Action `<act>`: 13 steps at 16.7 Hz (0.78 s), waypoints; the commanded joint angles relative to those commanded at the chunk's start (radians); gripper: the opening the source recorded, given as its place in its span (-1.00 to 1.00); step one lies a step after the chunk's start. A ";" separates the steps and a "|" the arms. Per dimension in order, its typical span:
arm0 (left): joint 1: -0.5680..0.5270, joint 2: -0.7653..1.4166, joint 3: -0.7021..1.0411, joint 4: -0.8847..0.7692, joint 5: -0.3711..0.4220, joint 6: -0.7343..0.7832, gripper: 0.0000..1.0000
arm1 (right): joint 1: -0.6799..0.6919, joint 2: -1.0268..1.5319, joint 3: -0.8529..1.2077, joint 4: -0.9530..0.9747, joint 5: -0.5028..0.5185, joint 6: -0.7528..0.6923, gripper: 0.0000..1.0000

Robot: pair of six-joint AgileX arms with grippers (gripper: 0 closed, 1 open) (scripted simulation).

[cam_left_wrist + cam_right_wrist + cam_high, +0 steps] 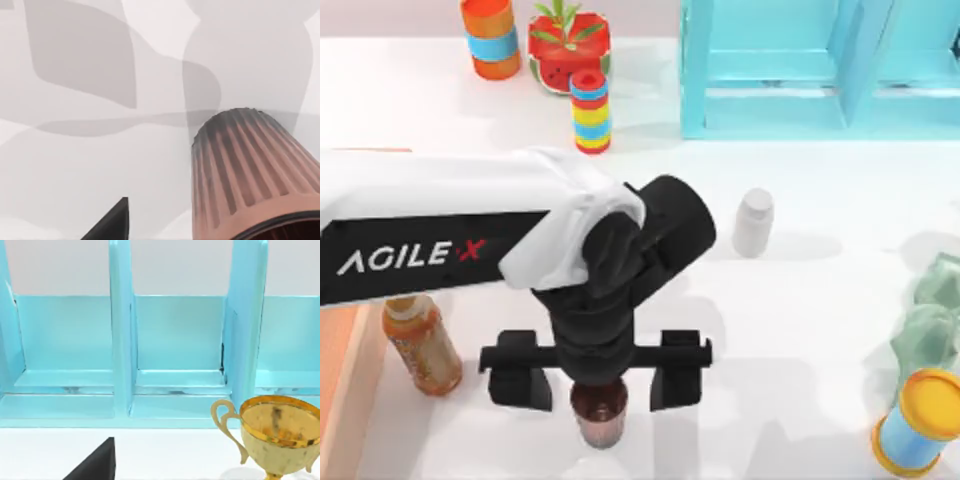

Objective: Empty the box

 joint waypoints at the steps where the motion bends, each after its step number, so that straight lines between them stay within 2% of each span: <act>1: 0.000 0.000 0.000 0.000 0.000 0.000 1.00 | 0.000 0.000 0.000 0.000 0.000 0.000 1.00; 7: 0.001 -0.004 0.015 -0.016 -0.001 -0.001 1.00 | 0.000 0.000 0.000 0.000 0.000 0.000 1.00; 13: -0.006 -0.055 0.185 -0.213 0.003 0.000 1.00 | 0.000 0.000 0.000 0.000 0.000 0.000 1.00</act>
